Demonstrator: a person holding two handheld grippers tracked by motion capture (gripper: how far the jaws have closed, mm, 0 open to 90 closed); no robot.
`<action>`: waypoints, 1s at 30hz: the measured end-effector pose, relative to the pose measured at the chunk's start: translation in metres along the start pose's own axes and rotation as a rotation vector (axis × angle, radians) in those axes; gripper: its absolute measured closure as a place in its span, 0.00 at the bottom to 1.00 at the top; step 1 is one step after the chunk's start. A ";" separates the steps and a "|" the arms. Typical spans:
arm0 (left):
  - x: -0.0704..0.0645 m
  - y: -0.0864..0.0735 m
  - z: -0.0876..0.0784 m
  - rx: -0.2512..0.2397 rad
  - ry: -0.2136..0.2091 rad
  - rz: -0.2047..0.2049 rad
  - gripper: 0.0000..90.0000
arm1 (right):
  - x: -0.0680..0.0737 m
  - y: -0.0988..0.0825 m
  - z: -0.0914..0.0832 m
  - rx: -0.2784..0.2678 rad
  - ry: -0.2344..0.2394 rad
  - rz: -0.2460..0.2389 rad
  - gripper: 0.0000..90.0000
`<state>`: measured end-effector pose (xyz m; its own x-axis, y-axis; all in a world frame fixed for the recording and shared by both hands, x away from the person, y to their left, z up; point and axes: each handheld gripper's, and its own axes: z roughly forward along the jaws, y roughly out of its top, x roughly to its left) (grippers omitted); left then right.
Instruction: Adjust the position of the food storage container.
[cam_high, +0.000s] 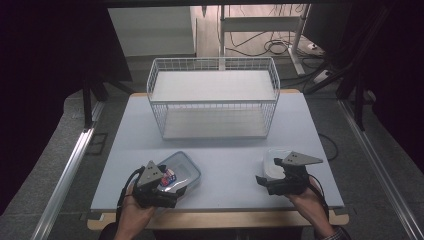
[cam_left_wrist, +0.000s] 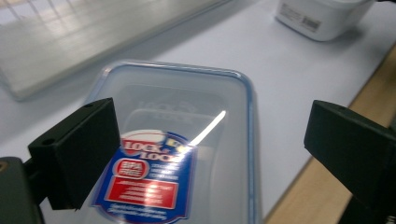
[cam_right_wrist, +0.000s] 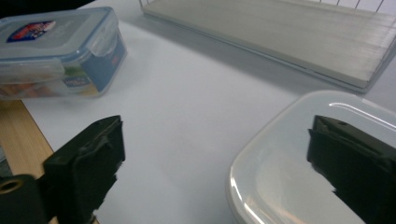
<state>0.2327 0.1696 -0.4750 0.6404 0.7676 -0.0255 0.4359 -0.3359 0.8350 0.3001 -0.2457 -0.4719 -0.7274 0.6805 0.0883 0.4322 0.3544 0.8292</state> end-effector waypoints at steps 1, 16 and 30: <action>0.000 0.000 0.000 0.000 0.000 0.000 0.04 | 0.000 0.000 0.000 0.000 0.000 0.000 0.02; 0.005 -0.003 -0.006 0.001 0.061 -0.014 0.04 | -0.002 0.004 -0.002 0.048 0.000 -0.044 0.23; 0.009 -0.004 -0.006 0.006 0.066 -0.037 0.05 | -0.010 0.023 0.000 0.101 -0.017 -0.088 1.00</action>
<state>0.2334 0.1812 -0.4753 0.5806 0.8139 -0.0195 0.4620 -0.3097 0.8310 0.3171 -0.2443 -0.4535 -0.7563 0.6542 0.0073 0.4192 0.4759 0.7732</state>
